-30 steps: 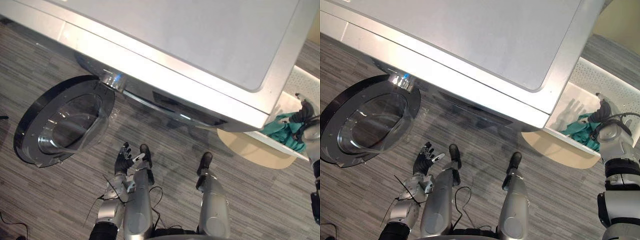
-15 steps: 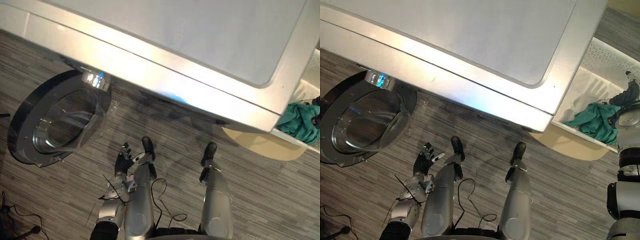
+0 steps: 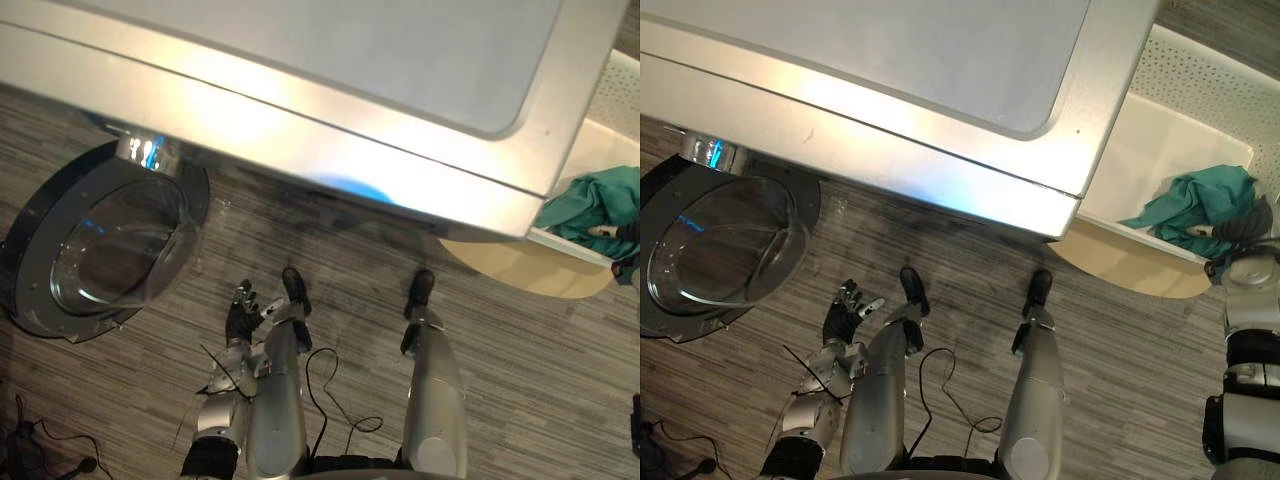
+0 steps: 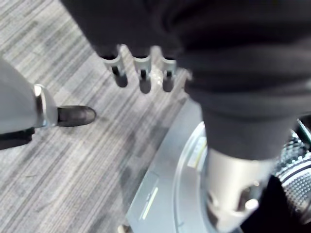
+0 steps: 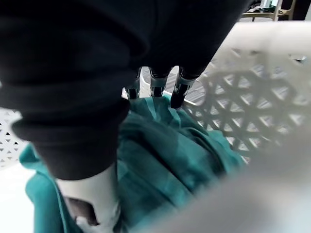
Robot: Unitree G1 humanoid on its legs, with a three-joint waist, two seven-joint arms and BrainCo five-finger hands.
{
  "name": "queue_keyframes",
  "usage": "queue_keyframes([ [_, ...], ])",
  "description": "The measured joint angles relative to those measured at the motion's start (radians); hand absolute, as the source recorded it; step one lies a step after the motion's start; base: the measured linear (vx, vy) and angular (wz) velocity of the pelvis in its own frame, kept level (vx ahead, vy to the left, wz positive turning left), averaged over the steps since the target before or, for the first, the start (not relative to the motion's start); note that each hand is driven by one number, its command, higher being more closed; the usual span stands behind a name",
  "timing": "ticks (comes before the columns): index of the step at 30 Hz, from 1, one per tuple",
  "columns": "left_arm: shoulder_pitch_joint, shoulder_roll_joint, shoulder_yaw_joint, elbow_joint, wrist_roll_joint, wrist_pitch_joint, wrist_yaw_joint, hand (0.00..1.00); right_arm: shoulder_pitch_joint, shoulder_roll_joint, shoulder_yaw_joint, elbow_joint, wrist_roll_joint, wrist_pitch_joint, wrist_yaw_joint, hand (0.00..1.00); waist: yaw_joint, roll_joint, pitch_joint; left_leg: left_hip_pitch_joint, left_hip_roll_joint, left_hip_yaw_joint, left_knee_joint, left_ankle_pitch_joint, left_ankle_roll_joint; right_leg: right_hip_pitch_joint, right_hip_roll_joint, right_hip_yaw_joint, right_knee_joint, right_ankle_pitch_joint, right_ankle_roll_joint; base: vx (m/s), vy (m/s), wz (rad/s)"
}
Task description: Pick up the laundry basket with both hands and put the clothes into the washing machine.
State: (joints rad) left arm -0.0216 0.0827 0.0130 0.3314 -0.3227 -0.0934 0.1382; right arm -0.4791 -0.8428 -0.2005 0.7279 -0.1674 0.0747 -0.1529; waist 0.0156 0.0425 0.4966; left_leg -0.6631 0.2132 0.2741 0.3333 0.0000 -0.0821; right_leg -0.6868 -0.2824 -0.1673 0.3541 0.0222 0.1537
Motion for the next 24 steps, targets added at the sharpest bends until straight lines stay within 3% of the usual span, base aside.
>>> queue_keyframes([
  [8,-0.002,0.000,0.041,-0.044,-0.001,0.000,0.011,0.00,0.043,0.070,-0.097,-0.091,0.021,0.006,-0.022,0.00,0.002,0.000,0.000,-0.066,0.008,0.003,0.028,-0.001,0.002,-0.072,-0.001,0.009,0.033,-0.002,-0.003,0.00,-0.005,-0.01],
  [16,-0.040,0.000,0.069,-0.073,-0.024,-0.005,0.046,0.00,-0.032,0.020,-0.107,-0.086,0.020,0.013,-0.028,0.00,0.011,0.006,-0.003,-0.177,0.018,-0.023,0.076,-0.002,0.003,-0.176,-0.001,0.004,0.086,-0.008,-0.014,-0.04,-0.018,0.01],
  [17,-0.043,0.000,0.070,-0.088,-0.034,-0.005,0.051,0.00,-0.046,-0.003,-0.093,-0.082,0.020,0.014,-0.028,1.00,0.011,0.006,-0.004,-0.199,0.020,-0.025,0.085,-0.002,0.003,-0.192,-0.002,0.002,0.095,-0.007,-0.016,-0.05,-0.001,0.06],
  [21,-0.057,0.000,0.069,-0.113,-0.043,-0.006,0.064,0.00,-0.186,-0.105,-0.007,0.044,0.021,0.013,-0.026,1.00,0.034,0.009,-0.005,-0.249,0.024,-0.029,0.088,0.001,0.005,-0.243,-0.002,0.000,0.098,0.009,-0.032,-0.07,-0.006,-0.04],
  [22,-0.069,-0.001,0.067,-0.115,-0.056,-0.006,0.065,0.00,-0.252,-0.139,0.028,0.109,0.021,0.016,-0.022,1.00,0.051,0.010,-0.005,-0.258,0.027,-0.032,0.087,0.007,0.005,-0.250,0.000,-0.005,0.097,0.014,-0.037,-0.08,-0.016,-0.01],
  [24,-0.076,-0.005,0.064,-0.116,-0.063,-0.009,0.065,0.00,-0.329,-0.176,0.087,0.191,0.020,0.020,-0.019,1.00,0.067,0.025,-0.014,-0.276,0.029,-0.047,0.083,0.015,0.003,-0.254,0.001,-0.028,0.094,0.019,-0.044,-0.05,-0.013,0.09],
])
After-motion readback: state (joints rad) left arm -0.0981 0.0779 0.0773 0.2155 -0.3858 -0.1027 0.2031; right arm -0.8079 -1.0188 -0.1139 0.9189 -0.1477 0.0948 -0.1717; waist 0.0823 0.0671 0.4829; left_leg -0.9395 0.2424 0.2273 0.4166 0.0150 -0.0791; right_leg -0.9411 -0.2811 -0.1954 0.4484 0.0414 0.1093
